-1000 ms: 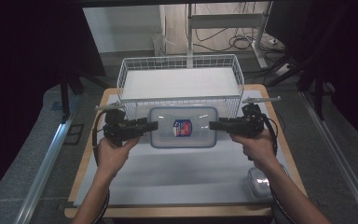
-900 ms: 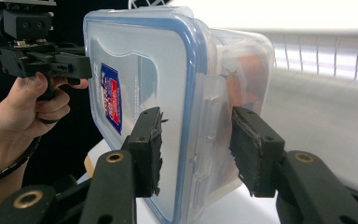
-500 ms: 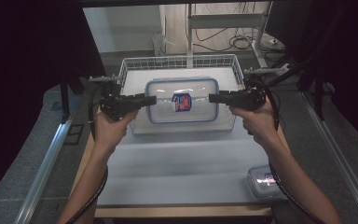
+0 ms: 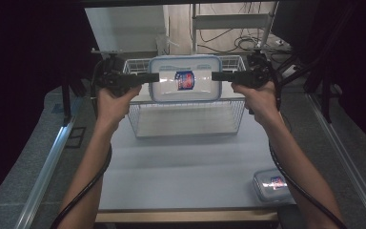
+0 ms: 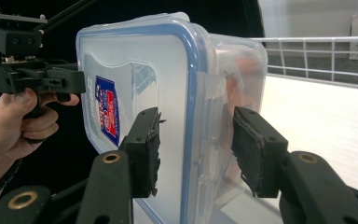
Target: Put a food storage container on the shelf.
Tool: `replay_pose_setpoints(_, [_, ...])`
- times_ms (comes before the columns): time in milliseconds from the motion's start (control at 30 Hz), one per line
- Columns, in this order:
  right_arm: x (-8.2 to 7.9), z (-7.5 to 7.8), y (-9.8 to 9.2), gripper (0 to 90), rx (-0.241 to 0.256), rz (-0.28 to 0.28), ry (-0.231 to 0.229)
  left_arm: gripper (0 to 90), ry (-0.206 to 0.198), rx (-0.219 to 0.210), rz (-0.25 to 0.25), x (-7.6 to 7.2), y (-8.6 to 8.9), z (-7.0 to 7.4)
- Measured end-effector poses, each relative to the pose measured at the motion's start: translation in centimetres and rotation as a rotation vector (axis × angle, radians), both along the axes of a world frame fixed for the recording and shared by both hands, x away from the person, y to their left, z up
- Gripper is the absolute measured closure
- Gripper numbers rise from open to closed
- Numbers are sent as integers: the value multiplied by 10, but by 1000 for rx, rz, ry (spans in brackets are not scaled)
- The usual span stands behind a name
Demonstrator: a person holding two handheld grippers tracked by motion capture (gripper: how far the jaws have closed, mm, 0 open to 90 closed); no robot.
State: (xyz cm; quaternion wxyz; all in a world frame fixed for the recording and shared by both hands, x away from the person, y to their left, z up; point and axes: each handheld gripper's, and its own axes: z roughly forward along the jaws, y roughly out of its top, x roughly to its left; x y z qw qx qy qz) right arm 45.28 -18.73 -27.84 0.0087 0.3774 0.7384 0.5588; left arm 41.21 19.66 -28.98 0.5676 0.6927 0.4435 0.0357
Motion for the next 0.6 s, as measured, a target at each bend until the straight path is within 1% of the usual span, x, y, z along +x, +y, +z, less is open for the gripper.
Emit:
replay_pose_setpoints(33, [4,0,0,525,1,-3,8,493,9,-6,2,8,0,-2])
replay_pose_setpoints(67, [7,-1,0,524,5,-6,18,493,20,-13,8,11,0,-3])
replay_pose_setpoints(100, [11,-2,0,524,8,-12,19,493,25,-16,11,14,0,-4])
replay_pose_setpoints(133, [11,-2,0,524,8,-12,19,493,25,-16,11,14,0,-4])
replay_pose_setpoints(167, [17,-4,1,523,10,-21,33,493,38,-22,15,20,0,-8])
replay_pose_setpoints(200, [19,-6,1,523,13,-25,38,493,38,-22,15,20,0,-8])
replay_pose_setpoints(233, [22,-8,1,523,17,-29,41,493,48,-28,18,24,0,-12])
replay_pose_setpoints(333, [26,-11,1,523,18,-34,50,492,55,-30,21,28,0,-15])
replay_pose_setpoints(433, [32,-15,3,522,16,-36,70,491,66,-33,28,32,1,-17])
replay_pose_setpoints(500, [34,-16,4,521,16,-38,74,490,72,-31,34,34,1,-18])
replay_pose_setpoints(567, [36,-16,4,521,20,-40,82,489,81,-41,39,37,2,-19])
replay_pose_setpoints(600, [37,-16,4,520,19,-43,80,488,80,-36,40,38,3,-19])
